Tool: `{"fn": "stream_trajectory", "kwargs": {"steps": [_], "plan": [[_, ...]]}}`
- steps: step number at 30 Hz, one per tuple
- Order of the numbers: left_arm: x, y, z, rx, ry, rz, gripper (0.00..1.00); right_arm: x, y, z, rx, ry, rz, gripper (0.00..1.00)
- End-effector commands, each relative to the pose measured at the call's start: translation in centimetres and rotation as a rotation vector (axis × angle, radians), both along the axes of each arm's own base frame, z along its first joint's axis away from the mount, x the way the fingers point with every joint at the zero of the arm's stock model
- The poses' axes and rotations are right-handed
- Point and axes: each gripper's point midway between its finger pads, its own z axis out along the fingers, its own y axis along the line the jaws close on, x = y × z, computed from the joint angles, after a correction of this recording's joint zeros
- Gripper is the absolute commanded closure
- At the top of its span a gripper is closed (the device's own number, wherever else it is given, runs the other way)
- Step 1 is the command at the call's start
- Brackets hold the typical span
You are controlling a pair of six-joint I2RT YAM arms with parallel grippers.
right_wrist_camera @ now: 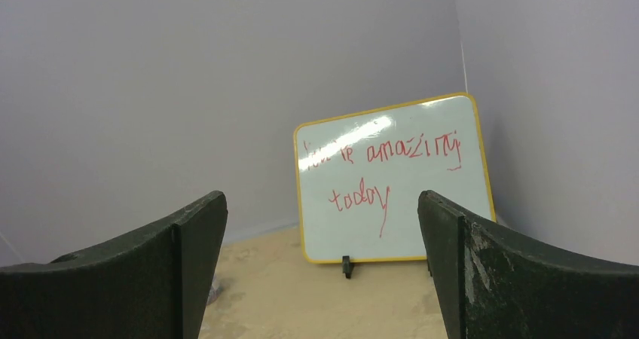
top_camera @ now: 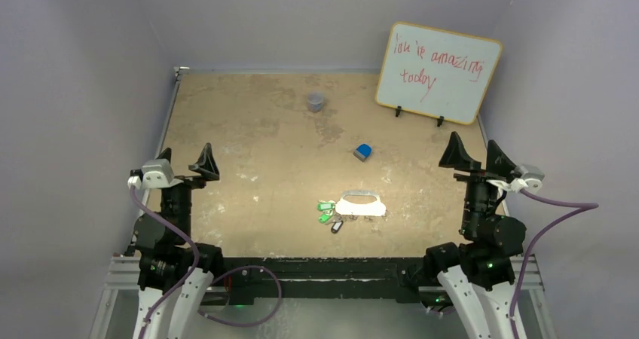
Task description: Remove the keys from the keyring
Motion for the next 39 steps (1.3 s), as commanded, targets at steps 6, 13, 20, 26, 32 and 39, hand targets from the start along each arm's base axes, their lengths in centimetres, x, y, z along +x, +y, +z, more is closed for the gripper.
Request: {"fn": "stream_trajectory", "kwargs": {"steps": [6,13,20,26,32,39], "plan": [[0.4,-0.9,0.6,-0.016,0.000,-0.046,0.01,1.4,1.7,0.6,0.079,0.063,0.091,0.01],[1.1,-2.6,0.1,-0.022,0.056,-0.135,0.01,3.6,5.0,-2.7,0.265,0.343,0.236,0.01],[2.5,-6.6,-1.4,-0.132,0.260,-0.329,0.01,1.9,8.2,-4.4,0.257,0.446,0.417,0.01],[3.5,-10.4,-5.3,-0.190,0.473,-0.502,0.02,2.7,11.0,-9.5,0.153,0.777,0.522,0.01],[3.8,-12.1,-8.2,-0.253,0.576,-0.578,0.07,1.7,14.9,-17.2,0.167,1.045,0.742,0.01],[3.4,-14.4,-11.8,-0.285,0.677,-0.683,0.13,0.5,16.0,-23.0,0.217,1.184,0.776,0.01]]}}
